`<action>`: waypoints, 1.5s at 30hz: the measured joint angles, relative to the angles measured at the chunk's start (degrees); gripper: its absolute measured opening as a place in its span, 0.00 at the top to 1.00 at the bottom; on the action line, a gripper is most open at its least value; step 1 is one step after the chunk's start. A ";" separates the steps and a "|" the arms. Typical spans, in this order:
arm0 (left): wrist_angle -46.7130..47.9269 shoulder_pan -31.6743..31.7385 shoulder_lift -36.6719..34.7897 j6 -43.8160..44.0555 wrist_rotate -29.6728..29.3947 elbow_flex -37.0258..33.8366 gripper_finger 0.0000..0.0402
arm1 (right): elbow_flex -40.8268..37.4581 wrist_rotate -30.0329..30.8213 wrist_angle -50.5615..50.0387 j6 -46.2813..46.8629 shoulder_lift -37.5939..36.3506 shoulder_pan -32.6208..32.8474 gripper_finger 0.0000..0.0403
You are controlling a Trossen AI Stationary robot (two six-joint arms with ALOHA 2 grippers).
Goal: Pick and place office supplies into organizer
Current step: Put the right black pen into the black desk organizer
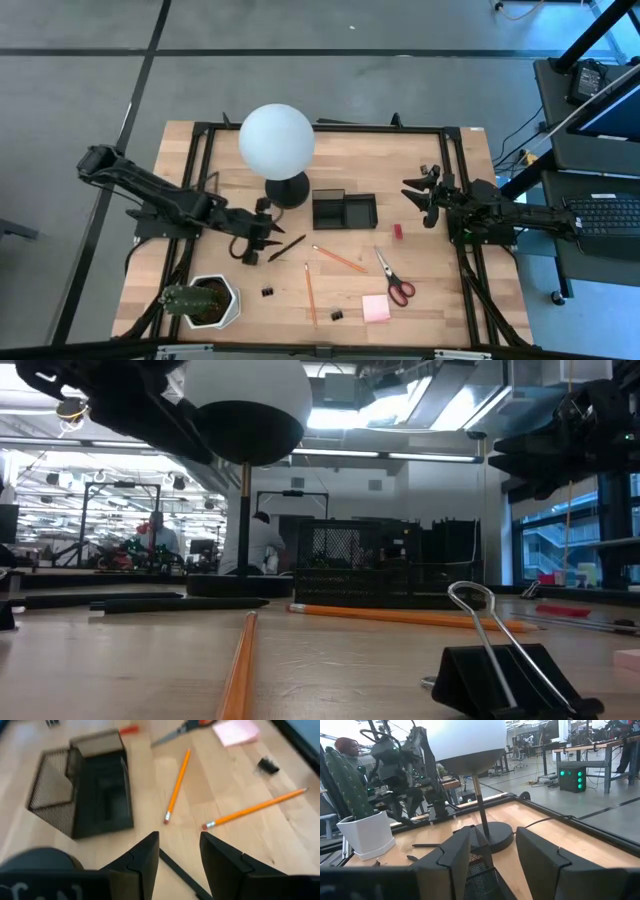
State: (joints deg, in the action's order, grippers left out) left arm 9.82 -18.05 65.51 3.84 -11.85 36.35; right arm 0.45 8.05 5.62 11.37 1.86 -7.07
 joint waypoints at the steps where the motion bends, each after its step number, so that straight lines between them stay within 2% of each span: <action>1: 1.58 -0.08 1.48 1.17 -0.02 1.22 0.66 | 0.00 0.00 -0.13 0.00 0.00 0.00 0.60; 8: 14.15 -1.74 10.77 9.24 0.12 10.00 0.66 | 0.00 -0.04 -0.38 0.09 -0.01 0.00 0.60; 14: 25.41 -1.89 17.84 19.76 0.77 15.73 0.66 | 0.00 -0.13 -1.09 0.09 0.00 0.00 0.60; 19: 25.90 -1.27 23.23 25.85 7.42 18.85 0.66 | 0.01 -0.15 -1.36 0.07 -0.01 0.00 0.60; 22: 26.41 -0.91 26.01 27.75 9.07 20.65 0.66 | 0.02 -0.14 -1.50 0.07 0.00 0.02 0.60; 26: 29.42 -0.92 29.20 29.69 9.25 22.55 0.66 | 0.00 -0.15 -1.85 -0.08 -0.02 0.00 0.60; 31: 34.74 -0.67 32.84 36.64 9.15 24.50 0.68 | 0.00 -0.11 -1.91 -0.08 -0.01 0.00 0.60; 45: 34.74 -0.60 35.85 44.99 10.20 24.73 0.68 | 0.00 -0.07 -2.97 -1.46 -0.02 0.00 0.60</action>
State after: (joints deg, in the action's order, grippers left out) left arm 44.56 -18.65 101.36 48.83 -1.65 61.08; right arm 0.45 7.99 2.64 9.91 1.85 -7.07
